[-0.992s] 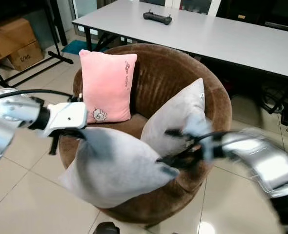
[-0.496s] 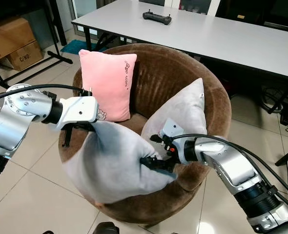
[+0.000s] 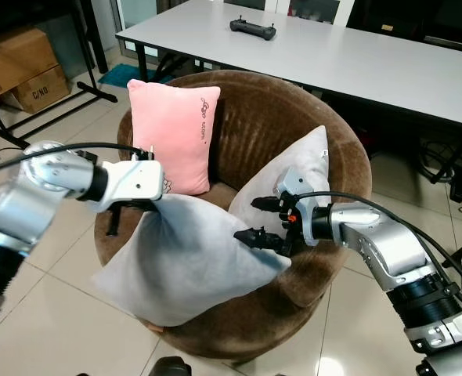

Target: Move the pillow to the sofa from floor

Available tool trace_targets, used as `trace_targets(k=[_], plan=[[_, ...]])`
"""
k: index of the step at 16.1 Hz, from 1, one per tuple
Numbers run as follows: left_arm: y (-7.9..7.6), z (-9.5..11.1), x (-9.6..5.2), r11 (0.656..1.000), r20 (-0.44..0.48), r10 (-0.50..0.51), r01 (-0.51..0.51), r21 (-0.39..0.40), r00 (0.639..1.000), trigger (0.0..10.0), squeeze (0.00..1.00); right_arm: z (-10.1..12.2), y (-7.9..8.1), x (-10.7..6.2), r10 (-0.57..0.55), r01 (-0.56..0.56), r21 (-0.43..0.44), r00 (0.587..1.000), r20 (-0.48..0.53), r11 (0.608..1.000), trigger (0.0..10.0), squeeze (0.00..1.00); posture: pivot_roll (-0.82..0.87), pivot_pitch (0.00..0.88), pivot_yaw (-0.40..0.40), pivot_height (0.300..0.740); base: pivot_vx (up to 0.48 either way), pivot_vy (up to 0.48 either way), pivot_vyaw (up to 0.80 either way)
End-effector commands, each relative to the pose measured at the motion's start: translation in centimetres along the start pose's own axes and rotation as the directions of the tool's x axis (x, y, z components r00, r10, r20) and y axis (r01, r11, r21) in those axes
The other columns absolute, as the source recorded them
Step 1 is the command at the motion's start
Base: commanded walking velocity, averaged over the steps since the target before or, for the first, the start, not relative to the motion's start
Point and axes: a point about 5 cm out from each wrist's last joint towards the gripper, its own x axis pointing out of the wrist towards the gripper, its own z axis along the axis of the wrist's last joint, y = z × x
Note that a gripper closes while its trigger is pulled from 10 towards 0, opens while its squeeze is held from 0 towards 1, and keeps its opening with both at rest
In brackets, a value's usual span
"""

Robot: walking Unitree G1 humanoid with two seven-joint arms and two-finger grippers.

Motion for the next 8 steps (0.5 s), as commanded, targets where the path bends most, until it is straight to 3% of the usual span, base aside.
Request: trace_targets(k=[1,4,8], plan=[[1.2,1.0,-0.3,0.997,0.022,0.061,-0.062,0.041,0.998,10.0,0.00,0.4,0.0,-0.5,0.006,-0.006,-0.023,1.000,0.010,1.000,10.0,0.00,0.07,0.000,-0.066,0.740,0.000,0.000,0.00],[1.7,1.2,0.0,0.996,0.037,0.076,-0.078,0.050,0.996,10.0,0.00,-0.3,1.2,0.3,0.055,-0.055,-0.015,0.998,-0.006,0.998,10.0,0.00,0.07,0.000,-0.060,0.740,0.000,0.000,0.00],[2.4,2.7,0.0,0.992,0.121,0.107,-0.114,0.046,0.987,10.0,0.00,-1.5,1.7,2.5,-0.010,0.010,-0.002,0.996,-0.086,1.000,10.0,0.00,0.07,0.000,-0.051,0.740,0.000,0.000,0.00]])
